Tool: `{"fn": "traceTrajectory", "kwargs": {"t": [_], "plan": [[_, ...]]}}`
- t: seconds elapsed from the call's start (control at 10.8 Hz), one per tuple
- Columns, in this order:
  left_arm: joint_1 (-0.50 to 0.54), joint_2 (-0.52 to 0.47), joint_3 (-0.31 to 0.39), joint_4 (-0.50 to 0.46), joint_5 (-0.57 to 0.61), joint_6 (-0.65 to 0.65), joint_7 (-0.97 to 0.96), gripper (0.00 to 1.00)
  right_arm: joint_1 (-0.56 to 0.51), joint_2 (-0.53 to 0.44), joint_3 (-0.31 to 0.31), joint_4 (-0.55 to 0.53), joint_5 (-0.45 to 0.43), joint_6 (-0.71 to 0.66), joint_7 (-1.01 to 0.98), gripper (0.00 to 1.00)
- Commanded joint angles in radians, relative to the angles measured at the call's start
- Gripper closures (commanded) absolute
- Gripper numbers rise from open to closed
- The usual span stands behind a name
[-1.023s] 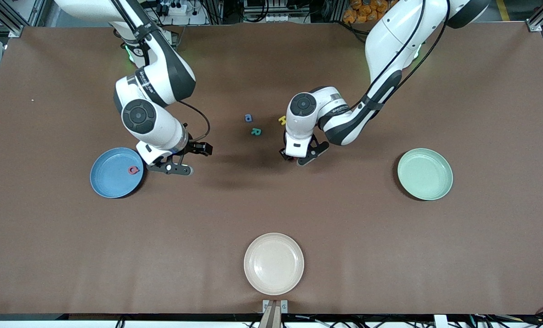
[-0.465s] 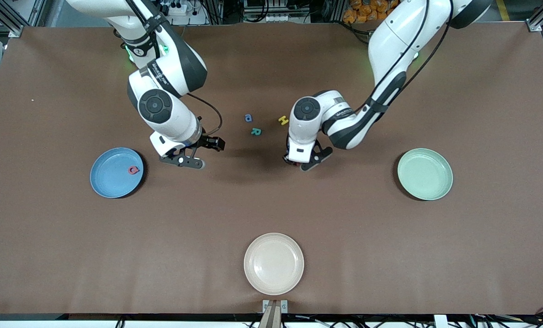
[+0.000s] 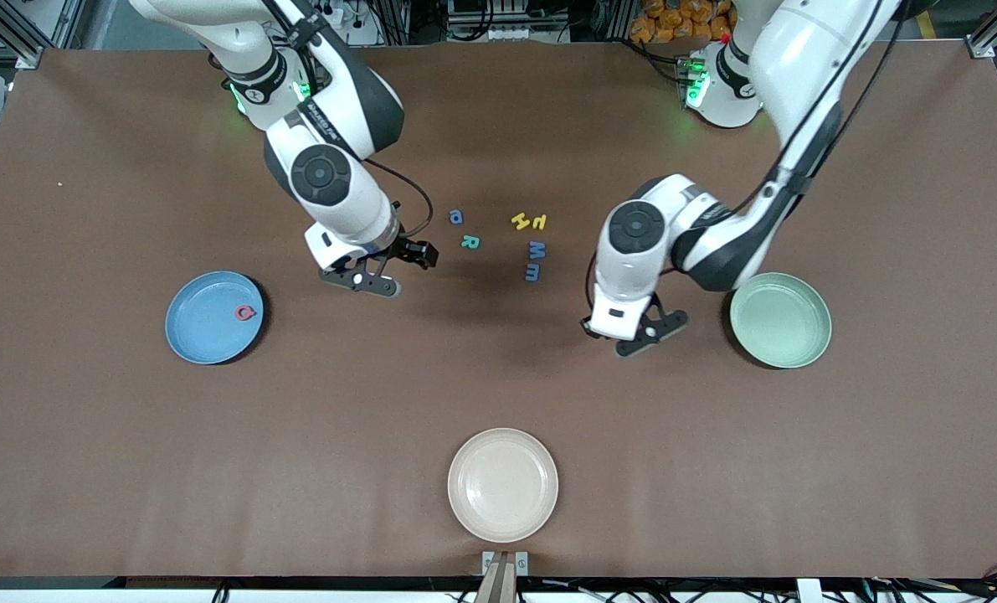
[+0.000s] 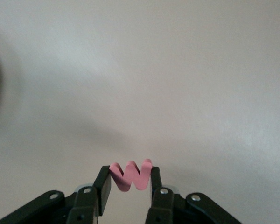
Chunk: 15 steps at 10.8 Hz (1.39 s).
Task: Sort uppercase to blue plate, lowercase to green plate
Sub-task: 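Carry the pink w to the green plate while the right gripper reaches R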
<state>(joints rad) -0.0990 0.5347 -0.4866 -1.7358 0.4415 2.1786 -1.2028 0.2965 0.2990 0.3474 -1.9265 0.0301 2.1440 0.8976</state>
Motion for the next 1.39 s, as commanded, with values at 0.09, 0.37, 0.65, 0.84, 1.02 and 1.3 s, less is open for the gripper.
{"fn": "traceTrajectory", "kwargs": {"t": [0.09, 0.37, 0.65, 0.84, 1.02, 1.3], "plan": [[0.226, -0.087, -0.017, 0.059, -0.117, -0.149, 0.512, 1.00, 0.041, 0.040, 0.053, -0.048, -0.155, 0.083, 0.193, 0.04], [0.428, -0.114, -0.017, 0.050, -0.136, -0.195, 0.927, 1.00, 0.079, 0.058, 0.061, -0.095, -0.182, 0.172, 0.263, 0.04], [0.576, -0.102, -0.015, 0.010, -0.216, -0.198, 1.176, 1.00, 0.121, 0.097, 0.068, -0.154, -0.287, 0.301, 0.383, 0.03], [0.584, -0.102, -0.015, -0.031, -0.244, -0.197, 1.180, 1.00, 0.142, 0.153, 0.070, -0.152, -0.422, 0.361, 0.515, 0.07], [0.585, -0.102, -0.015, -0.080, -0.244, -0.168, 1.172, 1.00, 0.165, 0.215, 0.068, -0.141, -0.493, 0.413, 0.608, 0.08], [0.587, -0.108, -0.014, -0.198, -0.236, -0.025, 1.161, 1.00, 0.165, 0.247, 0.067, -0.137, -0.498, 0.444, 0.615, 0.07]]}}
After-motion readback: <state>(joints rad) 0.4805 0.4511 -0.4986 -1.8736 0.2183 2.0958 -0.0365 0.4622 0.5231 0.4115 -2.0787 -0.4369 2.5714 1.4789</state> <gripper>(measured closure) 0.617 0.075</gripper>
